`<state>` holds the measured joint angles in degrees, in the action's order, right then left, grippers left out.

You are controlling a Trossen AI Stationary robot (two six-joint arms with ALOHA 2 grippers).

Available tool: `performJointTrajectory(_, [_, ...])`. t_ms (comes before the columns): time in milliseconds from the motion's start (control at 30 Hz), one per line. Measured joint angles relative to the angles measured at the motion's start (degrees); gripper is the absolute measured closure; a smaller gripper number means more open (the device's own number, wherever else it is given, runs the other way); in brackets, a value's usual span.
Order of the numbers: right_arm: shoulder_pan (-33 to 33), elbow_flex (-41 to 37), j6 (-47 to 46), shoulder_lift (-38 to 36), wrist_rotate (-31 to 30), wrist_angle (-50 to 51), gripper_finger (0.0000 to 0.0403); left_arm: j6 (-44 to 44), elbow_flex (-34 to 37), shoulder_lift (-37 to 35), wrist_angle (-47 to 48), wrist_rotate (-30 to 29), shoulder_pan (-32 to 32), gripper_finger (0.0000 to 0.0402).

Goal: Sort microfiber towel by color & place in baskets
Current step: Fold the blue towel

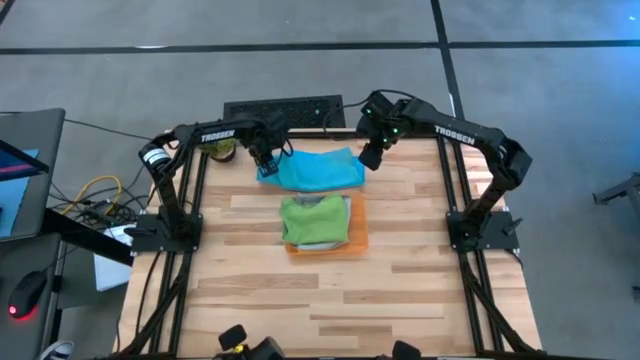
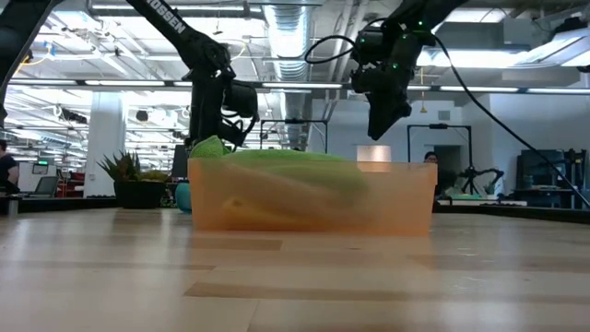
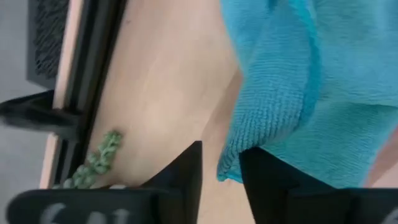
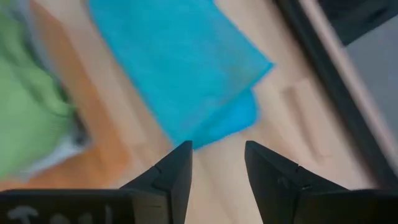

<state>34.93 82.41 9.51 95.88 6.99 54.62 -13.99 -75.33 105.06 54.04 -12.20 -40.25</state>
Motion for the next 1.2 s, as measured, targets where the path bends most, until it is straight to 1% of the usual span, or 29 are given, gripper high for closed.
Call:
performJointTrajectory(67, [0.7, 0.0, -2.4, 0.0, 3.8, -0.1, 0.0232, 0.7, 0.0, 0.0, 0.1, -1.2, 0.0, 0.0289])
performJointTrajectory(133, [1.5, 0.0, -4.7, 0.0, 6.9, -0.1, 0.0232, 1.7, 0.0, 0.0, 1.0, -1.2, 0.0, 0.0276])
performJointTrajectory(233, [2.7, 0.0, -8.0, 0.0, 8.2, -0.2, 0.0232, 4.5, 0.0, -0.5, 3.1, -1.1, 0.0, 0.0265])
performJointTrajectory(367, [3.8, -0.4, -13.7, 0.0, 8.2, -0.6, 0.0232, 6.3, 0.0, -3.9, 5.8, 2.3, 0.0, 0.0263])
performJointTrajectory(500, [3.8, -1.1, -14.3, 0.0, 8.2, -0.7, 0.0232, 10.1, 0.0, -8.6, 9.0, 5.8, 0.0, 0.0262])
performJointTrajectory(633, [3.5, -1.1, -14.5, 0.0, 8.2, -1.3, 0.0232, 11.3, 0.8, -12.2, 12.2, 11.7, 0.7, 0.0262])
performJointTrajectory(733, [3.3, -1.1, -14.2, 0.0, 8.2, -1.7, 0.0232, 5.4, 4.0, -13.7, 11.8, 15.4, 2.5, 0.0262])
performJointTrajectory(800, [2.9, -1.1, -14.2, 0.0, 8.1, -1.8, 0.0232, 1.5, 6.4, -13.7, 10.7, 16.1, 3.9, 0.0262])
performJointTrajectory(900, [2.8, -1.1, -14.0, 0.0, 8.1, -2.2, 0.0232, -2.6, 11.1, -13.7, 5.5, 16.2, 5.6, 0.0262])
performJointTrajectory(1033, [2.6, -1.1, -14.0, 0.0, 8.1, -2.4, 0.0232, -6.3, 15.6, -13.7, -2.7, 14.5, 7.3, 0.0262])
performJointTrajectory(1200, [2.5, -1.1, -14.0, 0.0, 8.1, -2.5, 0.0232, -14.4, 18.3, -13.7, -9.3, 8.6, 7.9, 0.0262])
